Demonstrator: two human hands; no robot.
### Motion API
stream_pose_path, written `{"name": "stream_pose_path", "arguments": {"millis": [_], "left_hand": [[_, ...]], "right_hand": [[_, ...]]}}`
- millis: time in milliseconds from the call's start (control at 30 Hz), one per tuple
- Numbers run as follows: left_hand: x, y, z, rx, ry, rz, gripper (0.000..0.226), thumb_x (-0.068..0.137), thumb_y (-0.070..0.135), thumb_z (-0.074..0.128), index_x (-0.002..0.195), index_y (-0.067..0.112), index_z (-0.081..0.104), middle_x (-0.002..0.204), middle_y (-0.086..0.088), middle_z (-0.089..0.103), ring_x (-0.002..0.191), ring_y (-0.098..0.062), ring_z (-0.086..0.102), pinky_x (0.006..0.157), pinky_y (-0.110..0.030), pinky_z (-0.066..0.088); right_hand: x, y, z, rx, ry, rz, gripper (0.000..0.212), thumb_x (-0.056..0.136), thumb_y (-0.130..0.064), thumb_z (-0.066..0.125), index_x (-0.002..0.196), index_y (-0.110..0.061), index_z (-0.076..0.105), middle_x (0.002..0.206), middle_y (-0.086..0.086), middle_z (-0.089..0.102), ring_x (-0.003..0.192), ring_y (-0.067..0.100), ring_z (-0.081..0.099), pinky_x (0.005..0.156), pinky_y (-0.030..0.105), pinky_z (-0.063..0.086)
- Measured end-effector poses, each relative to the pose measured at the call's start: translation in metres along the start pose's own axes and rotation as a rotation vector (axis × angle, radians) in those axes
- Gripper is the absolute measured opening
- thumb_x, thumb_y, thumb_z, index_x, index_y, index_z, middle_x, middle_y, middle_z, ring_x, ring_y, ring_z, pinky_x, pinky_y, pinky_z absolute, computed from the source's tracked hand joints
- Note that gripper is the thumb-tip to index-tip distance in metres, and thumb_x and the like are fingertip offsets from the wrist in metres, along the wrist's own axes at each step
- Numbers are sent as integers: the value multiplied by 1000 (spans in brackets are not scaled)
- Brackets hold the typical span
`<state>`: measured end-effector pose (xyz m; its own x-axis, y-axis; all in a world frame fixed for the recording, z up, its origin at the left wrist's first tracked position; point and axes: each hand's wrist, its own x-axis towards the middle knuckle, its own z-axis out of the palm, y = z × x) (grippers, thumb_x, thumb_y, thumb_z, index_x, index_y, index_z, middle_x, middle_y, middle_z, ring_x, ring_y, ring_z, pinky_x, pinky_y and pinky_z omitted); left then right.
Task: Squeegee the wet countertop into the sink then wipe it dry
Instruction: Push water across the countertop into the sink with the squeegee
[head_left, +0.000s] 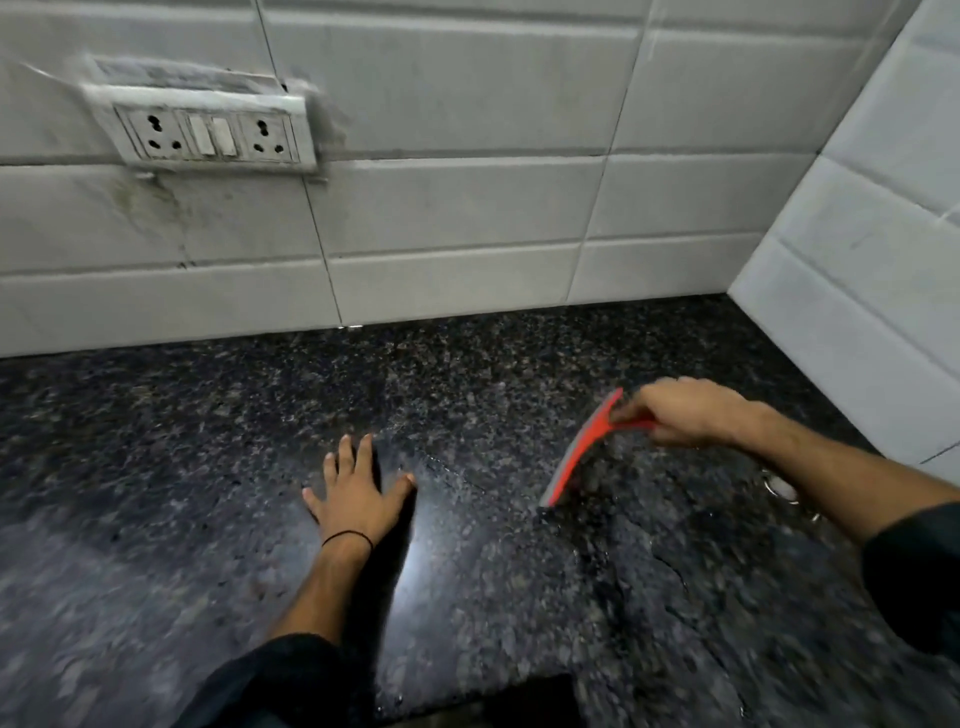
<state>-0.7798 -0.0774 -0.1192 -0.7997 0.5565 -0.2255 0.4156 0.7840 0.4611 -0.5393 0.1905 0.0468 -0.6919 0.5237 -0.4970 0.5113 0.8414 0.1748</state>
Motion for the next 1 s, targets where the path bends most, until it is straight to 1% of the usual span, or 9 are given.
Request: {"name": "stream_pose_path", "arguments": {"millis": [167,267,400,500,667,800,867,933,1000], "left_hand": [[-40,-13,2,88,13,-106,105,80,75,49,157,17,7,166,-1,-2,152,-22,-2,118,-59,2],[-60,-28,5,153,-48,-202,121,73,84,47,156,11,-1,165,-8,-10,152,-25,-10,118,-57,-2],[-65,-45,12,111,-112,-228,124,70,89,38,155,15,-14,162,-3,-23,150,-22,-18,118,-56,-3],[-63,-50,11,90,-125,-203,120,74,85,42,155,17,-14,162,-2,-24,150,-21,-19,118,-55,-1],[-62,-54,7,91,-90,-174,97,89,67,44,157,15,-2,164,-3,-14,152,-22,-9,119,-56,6],[-65,-32,3,70,40,-158,77,97,51,42,155,9,15,165,-8,7,151,-25,7,118,-57,10],[-67,-8,8,101,63,-75,73,98,48,42,154,9,19,164,-8,13,151,-25,11,117,-54,14],[-73,20,20,93,11,33,71,98,47,42,155,11,19,164,-6,13,151,-24,10,117,-53,14],[-80,47,37,79,-71,141,70,99,48,40,155,14,17,165,-3,10,152,-23,7,118,-53,12]], "right_hand": [[38,-72,-39,104,202,-146,55,85,-25,54,130,-57,52,123,3,67,113,30,64,90,39,53],[79,-130,-55,133,271,-219,56,86,-20,53,131,-53,52,127,3,65,115,30,63,92,39,51],[130,-203,-61,112,276,-302,48,87,-19,56,132,-36,59,131,4,62,119,29,61,96,39,48],[145,-229,-59,45,274,-324,44,92,-15,51,133,-27,59,132,6,61,121,29,59,97,39,47],[124,-197,-50,-4,212,-335,40,92,-23,55,132,-24,60,131,6,62,121,29,60,96,39,48],[68,-139,-17,-75,123,-320,38,98,-34,48,134,-28,58,134,8,61,121,31,59,94,40,48],[37,-110,7,-66,82,-283,36,98,-42,47,132,-37,57,131,5,62,118,30,60,90,38,49],[4,-82,30,-60,47,-236,38,98,-38,47,134,-50,51,128,1,63,116,27,61,86,36,49],[-29,-54,50,-96,19,-184,44,97,-32,45,136,-53,46,128,-1,62,117,26,61,85,35,48]]}}
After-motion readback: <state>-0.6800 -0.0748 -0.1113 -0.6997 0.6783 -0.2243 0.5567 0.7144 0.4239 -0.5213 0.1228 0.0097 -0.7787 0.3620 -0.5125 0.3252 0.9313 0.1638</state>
